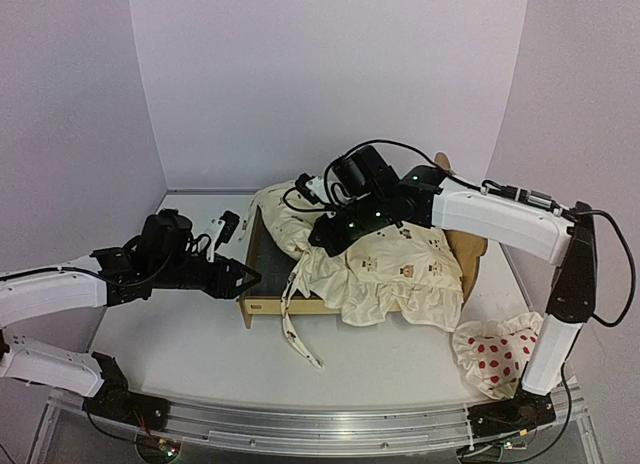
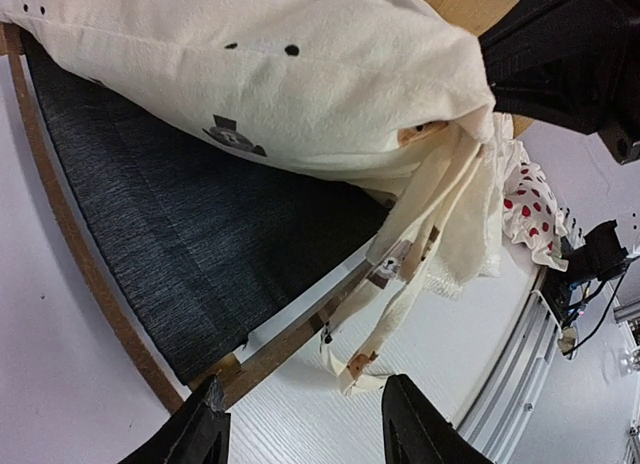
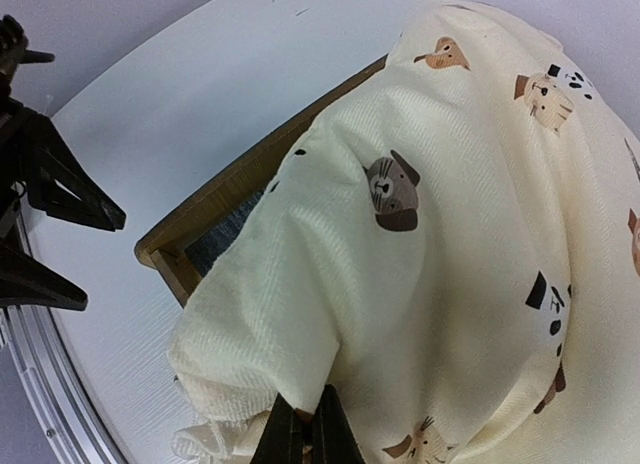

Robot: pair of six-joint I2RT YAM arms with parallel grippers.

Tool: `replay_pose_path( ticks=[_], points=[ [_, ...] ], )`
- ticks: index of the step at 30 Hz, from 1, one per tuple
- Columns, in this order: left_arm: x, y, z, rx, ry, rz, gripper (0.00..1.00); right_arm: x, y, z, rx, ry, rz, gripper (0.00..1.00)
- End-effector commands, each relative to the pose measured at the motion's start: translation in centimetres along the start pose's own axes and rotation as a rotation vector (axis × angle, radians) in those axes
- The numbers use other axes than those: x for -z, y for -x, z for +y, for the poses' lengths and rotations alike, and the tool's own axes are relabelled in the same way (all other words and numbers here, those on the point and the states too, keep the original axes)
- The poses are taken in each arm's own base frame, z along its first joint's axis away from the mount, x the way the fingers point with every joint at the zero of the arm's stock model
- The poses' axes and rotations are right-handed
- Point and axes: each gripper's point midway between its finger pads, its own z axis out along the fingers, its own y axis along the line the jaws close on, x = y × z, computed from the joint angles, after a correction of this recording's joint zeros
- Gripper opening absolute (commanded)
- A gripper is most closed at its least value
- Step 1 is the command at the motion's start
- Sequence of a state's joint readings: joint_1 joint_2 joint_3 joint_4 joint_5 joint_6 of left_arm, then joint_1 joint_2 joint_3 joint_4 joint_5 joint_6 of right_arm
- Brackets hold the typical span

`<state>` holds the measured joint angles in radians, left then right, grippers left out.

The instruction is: Set up the pet bed

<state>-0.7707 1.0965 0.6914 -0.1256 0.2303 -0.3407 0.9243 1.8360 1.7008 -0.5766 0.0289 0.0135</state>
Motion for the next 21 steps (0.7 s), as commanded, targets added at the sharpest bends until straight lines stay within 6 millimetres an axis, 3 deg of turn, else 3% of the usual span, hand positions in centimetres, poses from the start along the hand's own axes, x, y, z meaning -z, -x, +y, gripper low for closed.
replay_pose_path(
  ticks=[1, 14, 21],
  points=[
    [-0.7, 2.0, -2.5, -0.087, -0.103, -0.050, 0.51, 3.3, 2.2, -0.8, 0.035, 0.045, -0.083, 0.00],
    [-6.1, 0.8, -2.5, -0.133, -0.101, 0.035, 0.47, 3.7, 2.4, -2.0, 0.004, 0.083, -0.092, 0.00],
    [-8.1, -0.3, -3.7, -0.163, -0.121, 0.072, 0.47, 3.8, 2.5, -2.1, 0.003, 0.088, -0.095, 0.00]
  ],
)
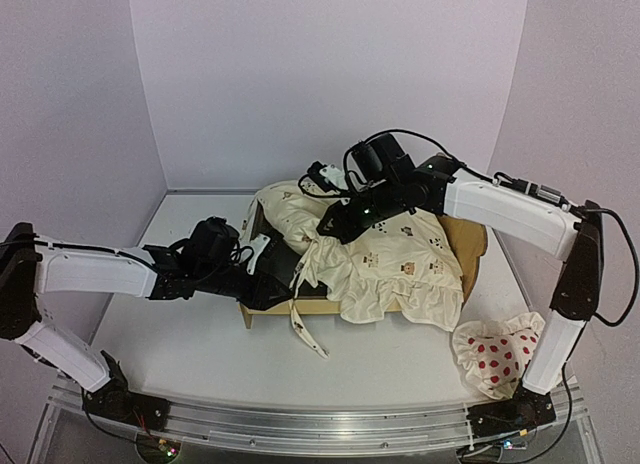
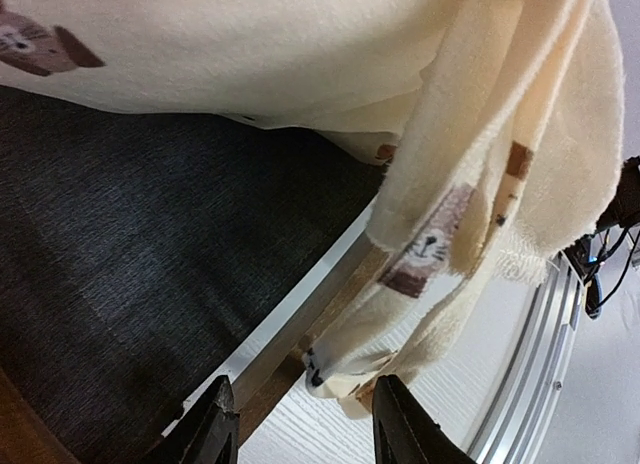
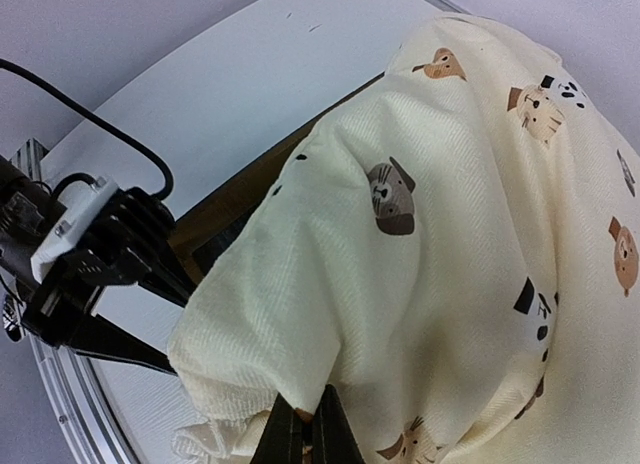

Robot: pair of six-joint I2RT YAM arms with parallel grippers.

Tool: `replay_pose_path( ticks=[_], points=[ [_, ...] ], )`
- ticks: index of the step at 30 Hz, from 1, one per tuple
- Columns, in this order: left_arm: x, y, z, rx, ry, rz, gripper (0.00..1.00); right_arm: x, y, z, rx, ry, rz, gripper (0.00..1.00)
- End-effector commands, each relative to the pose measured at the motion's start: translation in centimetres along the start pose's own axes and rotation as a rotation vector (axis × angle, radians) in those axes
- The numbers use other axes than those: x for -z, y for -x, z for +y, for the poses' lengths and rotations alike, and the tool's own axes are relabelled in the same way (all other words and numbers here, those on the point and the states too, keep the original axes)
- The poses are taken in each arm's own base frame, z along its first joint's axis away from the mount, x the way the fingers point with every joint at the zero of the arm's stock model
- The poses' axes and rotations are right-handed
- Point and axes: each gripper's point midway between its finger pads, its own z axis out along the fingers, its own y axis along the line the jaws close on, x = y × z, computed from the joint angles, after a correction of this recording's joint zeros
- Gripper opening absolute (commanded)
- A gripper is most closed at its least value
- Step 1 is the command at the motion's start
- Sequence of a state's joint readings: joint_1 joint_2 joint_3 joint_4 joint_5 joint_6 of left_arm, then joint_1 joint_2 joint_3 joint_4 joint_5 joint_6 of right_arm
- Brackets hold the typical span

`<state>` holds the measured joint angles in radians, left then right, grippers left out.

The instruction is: Set up the pet bed

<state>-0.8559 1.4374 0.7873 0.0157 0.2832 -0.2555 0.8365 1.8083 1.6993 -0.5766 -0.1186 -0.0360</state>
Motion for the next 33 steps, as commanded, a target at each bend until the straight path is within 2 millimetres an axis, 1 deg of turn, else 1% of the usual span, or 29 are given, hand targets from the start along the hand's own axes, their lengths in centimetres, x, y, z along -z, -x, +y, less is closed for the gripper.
replay_pose_path(
  ticks=[1, 4, 7, 9, 12, 14, 16, 17, 20, 25, 29, 33],
  points=[
    [-0.6, 2.9, -1.7, -0.067, -0.026, -0.066, 0.47, 2.5, 1.7, -0.1, 0.013, 0.000, -0.067, 0.00],
    [-0.9, 2.9, -1.5, -0.076, -0.006, -0.067, 0.48, 2.6, 1.6, -0.2, 0.010, 0.001, -0.067, 0.00],
    [-1.5, 2.9, -1.2, -0.076, 0.005, -0.069, 0.44, 2.7, 1.6, -0.2, 0.009, 0.002, -0.068, 0.00],
    [-2.2, 3.0, -0.8, -0.072, 0.018, -0.072, 0.35, 2.8, 1.6, -0.2, 0.009, 0.000, -0.068, 0.00],
    [-3.0, 3.2, -0.3, -0.066, 0.038, -0.074, 0.24, 3.0, 1.6, -0.2, 0.006, 0.000, -0.070, 0.00],
    [-3.1, 3.8, -0.5, -0.069, 0.040, -0.087, 0.15, 3.1, 1.5, -0.1, 0.004, 0.000, -0.070, 0.00],
    [-3.0, 4.8, -0.8, -0.075, 0.049, -0.098, 0.02, 3.2, 1.4, -0.2, 0.002, -0.005, -0.070, 0.00],
    [-2.8, 5.3, -1.1, -0.079, 0.055, -0.102, 0.00, 3.3, 1.3, -0.3, 0.002, -0.007, -0.070, 0.00],
    [-1.9, 7.5, -2.0, -0.101, 0.089, -0.127, 0.00, 3.7, 1.1, -0.2, 0.003, -0.012, -0.070, 0.00],
    [0.8, 11.2, -3.2, -0.131, 0.140, -0.197, 0.00, 4.4, 0.8, -0.1, 0.007, -0.015, -0.076, 0.00],
    [2.5, 13.4, -3.2, -0.137, 0.187, -0.258, 0.00, 4.7, 0.7, -0.1, 0.004, -0.012, -0.077, 0.00],
    [3.6, 15.0, -3.7, -0.146, 0.191, -0.301, 0.00, 4.6, 0.4, 0.1, -0.004, 0.002, -0.071, 0.00]
  ],
)
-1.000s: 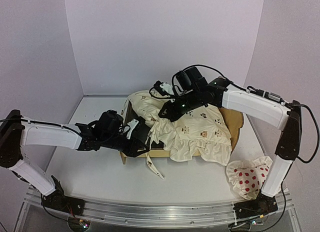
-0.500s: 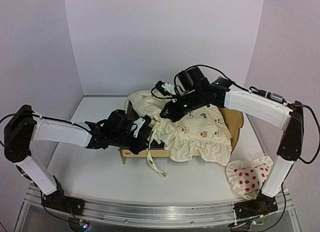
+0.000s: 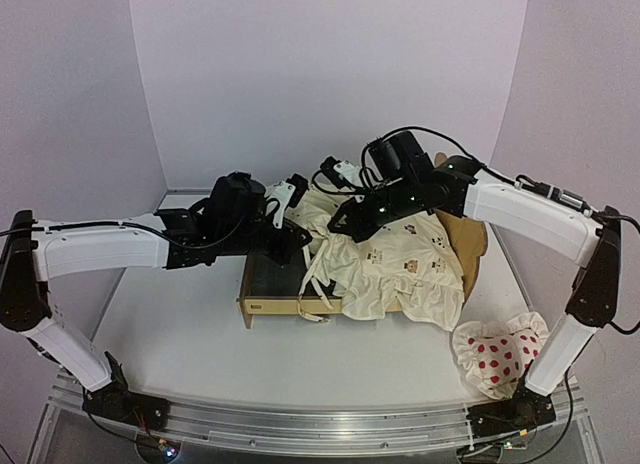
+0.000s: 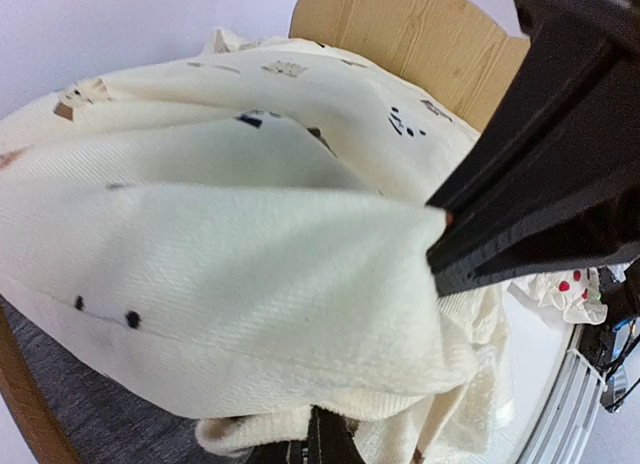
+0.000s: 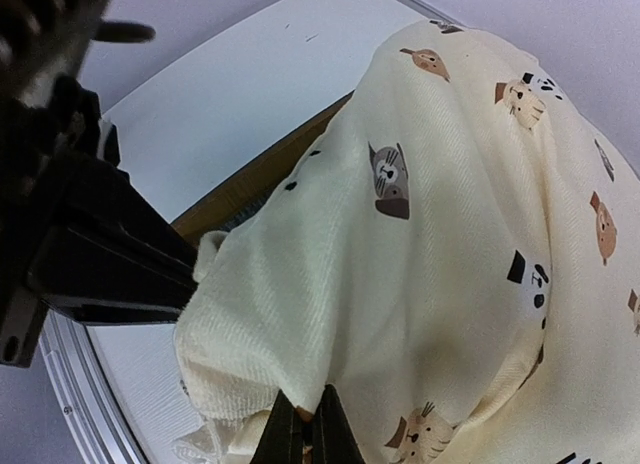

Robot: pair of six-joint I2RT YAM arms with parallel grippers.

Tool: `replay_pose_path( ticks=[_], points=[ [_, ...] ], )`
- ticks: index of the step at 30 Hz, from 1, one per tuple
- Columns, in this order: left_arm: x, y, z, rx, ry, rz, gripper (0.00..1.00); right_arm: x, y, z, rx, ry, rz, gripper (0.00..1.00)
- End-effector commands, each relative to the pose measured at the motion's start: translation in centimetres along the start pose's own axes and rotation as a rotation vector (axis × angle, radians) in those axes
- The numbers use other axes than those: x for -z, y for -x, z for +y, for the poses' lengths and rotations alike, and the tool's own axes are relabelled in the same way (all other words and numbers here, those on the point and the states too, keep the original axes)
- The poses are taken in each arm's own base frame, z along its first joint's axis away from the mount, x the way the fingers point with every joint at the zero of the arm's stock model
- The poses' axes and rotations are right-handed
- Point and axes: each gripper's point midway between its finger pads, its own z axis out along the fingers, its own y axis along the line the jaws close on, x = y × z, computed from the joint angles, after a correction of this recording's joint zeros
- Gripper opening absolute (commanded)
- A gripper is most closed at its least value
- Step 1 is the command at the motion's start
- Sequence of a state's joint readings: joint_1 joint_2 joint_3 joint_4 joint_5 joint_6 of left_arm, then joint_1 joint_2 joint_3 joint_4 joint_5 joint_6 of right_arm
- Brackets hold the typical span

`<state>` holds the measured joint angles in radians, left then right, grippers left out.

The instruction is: Set up the pet bed

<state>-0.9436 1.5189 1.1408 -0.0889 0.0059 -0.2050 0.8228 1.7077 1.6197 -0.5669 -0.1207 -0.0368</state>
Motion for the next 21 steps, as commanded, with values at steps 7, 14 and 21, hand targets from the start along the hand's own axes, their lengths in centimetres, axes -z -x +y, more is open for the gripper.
replay_pose_path(
  ticks=[7, 14, 21],
  points=[
    [3.6, 4.9, 1.4, -0.060, 0.130, -0.100, 0.00, 2.1, 0.6, 0.4, -0.008, 0.011, -0.038, 0.00],
    [4.9, 5.0, 3.3, -0.068, 0.248, -0.101, 0.00, 2.0, 0.4, 0.4, -0.011, 0.015, -0.033, 0.00],
    [6.1, 6.4, 3.7, -0.079, 0.285, -0.130, 0.00, 1.8, 0.7, 0.6, -0.017, 0.025, -0.034, 0.00]
  ],
)
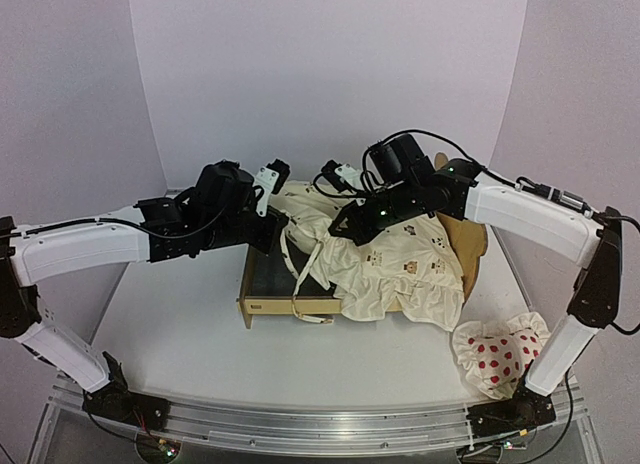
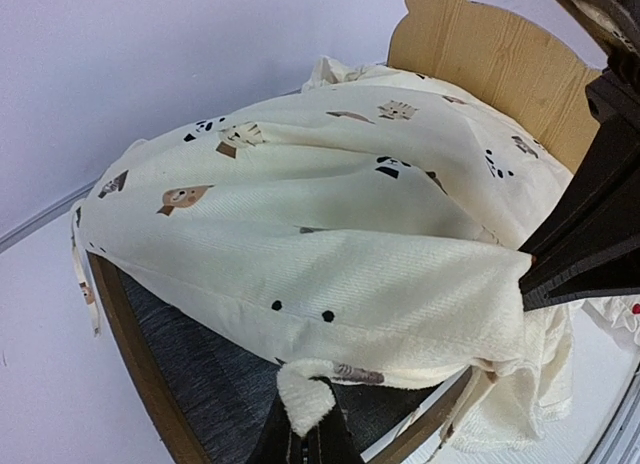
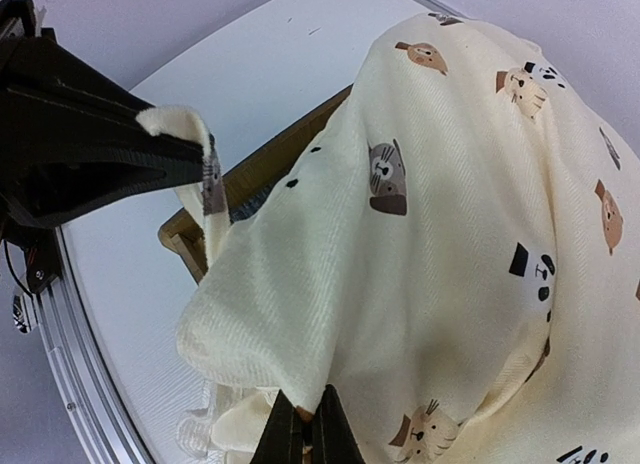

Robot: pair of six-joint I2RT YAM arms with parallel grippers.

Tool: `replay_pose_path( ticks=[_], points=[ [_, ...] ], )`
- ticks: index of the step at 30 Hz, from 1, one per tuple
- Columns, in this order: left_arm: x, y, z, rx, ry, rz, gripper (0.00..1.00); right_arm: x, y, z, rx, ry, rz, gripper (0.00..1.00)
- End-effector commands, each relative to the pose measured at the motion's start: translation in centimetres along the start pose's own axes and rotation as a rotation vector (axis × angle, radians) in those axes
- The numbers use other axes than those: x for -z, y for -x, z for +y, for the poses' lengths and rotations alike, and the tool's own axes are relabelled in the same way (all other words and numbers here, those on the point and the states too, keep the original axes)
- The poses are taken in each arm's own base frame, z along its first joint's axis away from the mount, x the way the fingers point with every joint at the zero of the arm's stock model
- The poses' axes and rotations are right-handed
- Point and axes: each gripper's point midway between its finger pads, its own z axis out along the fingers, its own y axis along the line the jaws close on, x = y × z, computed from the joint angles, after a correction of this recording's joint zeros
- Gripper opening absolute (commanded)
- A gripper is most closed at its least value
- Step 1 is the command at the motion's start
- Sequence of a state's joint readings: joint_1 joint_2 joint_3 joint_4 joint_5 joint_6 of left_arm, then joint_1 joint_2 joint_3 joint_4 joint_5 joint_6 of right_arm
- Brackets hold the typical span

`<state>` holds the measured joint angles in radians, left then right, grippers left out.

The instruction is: Set up the pet bed

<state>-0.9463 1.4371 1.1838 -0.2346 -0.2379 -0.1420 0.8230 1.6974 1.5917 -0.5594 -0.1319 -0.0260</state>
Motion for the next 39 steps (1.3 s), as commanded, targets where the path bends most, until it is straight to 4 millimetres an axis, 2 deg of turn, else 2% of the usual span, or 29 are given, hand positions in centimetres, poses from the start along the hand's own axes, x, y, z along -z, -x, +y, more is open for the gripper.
replay_pose_path(
  ticks=[1, 19, 27, 31, 39],
  points=[
    [2.4, 4.3, 1.0, -0.004, 0.049, -0.099, 0.00, 1.9, 1.3, 0.4, -0.004, 0.014, -0.044, 0.00],
    [1.8, -0.5, -0.2, 0.016, -0.028, 0.082, 0.00, 0.7, 0.8, 0.5, -0.017, 0.029, -0.018, 0.00],
    [2.4, -1.6, -0.5, 0.036, -0.057, 0.123, 0.00, -0.1, 0.8, 0.6, -0.055, 0.047, -0.006, 0.00],
    [1.9, -2.4, 0.3, 0.027, -0.008, 0.149, 0.00, -0.6, 0.8, 0.7, -0.066, 0.058, 0.000, 0.00],
    [-0.3, -4.5, 1.7, 0.016, 0.094, 0.207, 0.00, -1.8, 0.9, 0.7, -0.085, 0.070, 0.015, 0.00]
  ],
)
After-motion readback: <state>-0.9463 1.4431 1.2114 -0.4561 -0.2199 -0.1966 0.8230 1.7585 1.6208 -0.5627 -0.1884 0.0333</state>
